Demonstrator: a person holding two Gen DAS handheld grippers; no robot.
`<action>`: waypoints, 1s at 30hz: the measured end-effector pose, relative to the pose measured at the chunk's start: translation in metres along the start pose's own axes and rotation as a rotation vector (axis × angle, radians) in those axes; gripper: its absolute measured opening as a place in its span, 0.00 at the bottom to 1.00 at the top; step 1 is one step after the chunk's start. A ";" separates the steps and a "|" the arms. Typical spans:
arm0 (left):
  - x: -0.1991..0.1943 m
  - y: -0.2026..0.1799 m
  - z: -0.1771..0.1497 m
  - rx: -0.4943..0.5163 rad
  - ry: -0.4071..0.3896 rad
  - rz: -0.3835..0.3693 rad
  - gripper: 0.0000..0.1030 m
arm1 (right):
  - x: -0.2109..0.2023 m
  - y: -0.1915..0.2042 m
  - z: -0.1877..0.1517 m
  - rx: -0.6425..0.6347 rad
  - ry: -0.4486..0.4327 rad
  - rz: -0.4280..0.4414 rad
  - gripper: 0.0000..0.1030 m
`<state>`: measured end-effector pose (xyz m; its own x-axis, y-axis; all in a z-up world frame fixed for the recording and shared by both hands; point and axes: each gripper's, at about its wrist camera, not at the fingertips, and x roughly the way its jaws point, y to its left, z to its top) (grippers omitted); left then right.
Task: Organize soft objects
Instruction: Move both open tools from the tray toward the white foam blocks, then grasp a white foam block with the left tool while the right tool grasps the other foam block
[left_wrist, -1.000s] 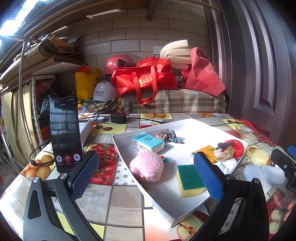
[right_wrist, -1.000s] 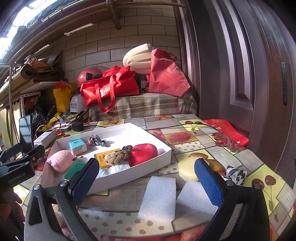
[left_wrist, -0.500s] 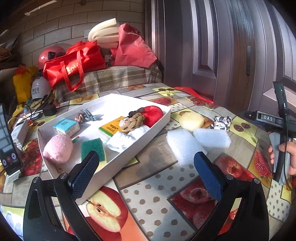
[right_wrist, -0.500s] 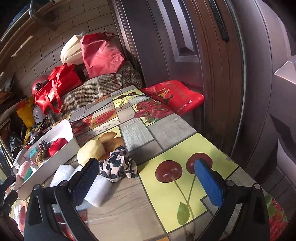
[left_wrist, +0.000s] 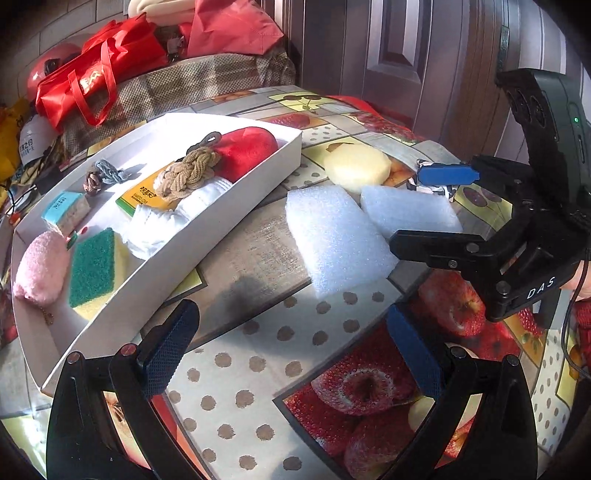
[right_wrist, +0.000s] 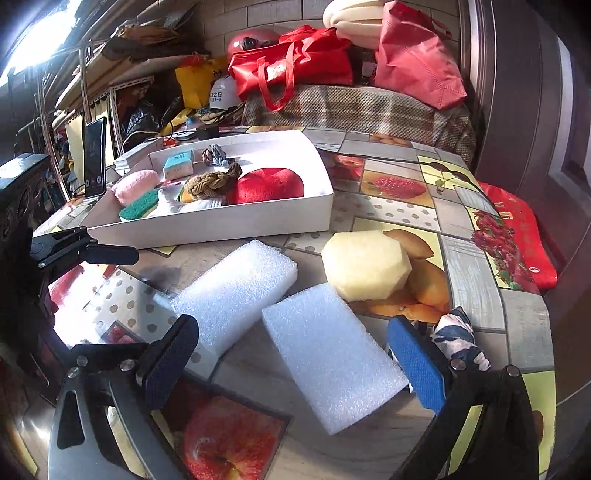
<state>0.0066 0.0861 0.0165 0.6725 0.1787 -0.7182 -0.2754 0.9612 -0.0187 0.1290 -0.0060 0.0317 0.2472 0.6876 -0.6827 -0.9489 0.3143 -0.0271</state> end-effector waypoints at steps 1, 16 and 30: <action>0.000 -0.002 0.000 0.010 0.000 0.004 1.00 | 0.008 -0.001 0.002 -0.011 0.029 0.004 0.96; 0.007 -0.024 0.013 0.047 -0.025 0.003 1.00 | 0.001 -0.026 -0.014 0.097 0.071 0.178 0.86; 0.020 -0.026 0.024 0.014 -0.026 0.033 0.97 | -0.027 -0.018 -0.040 0.076 0.073 0.028 0.52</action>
<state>0.0442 0.0698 0.0196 0.6810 0.2153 -0.6999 -0.2878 0.9576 0.0145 0.1318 -0.0562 0.0214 0.2027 0.6480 -0.7342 -0.9371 0.3460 0.0467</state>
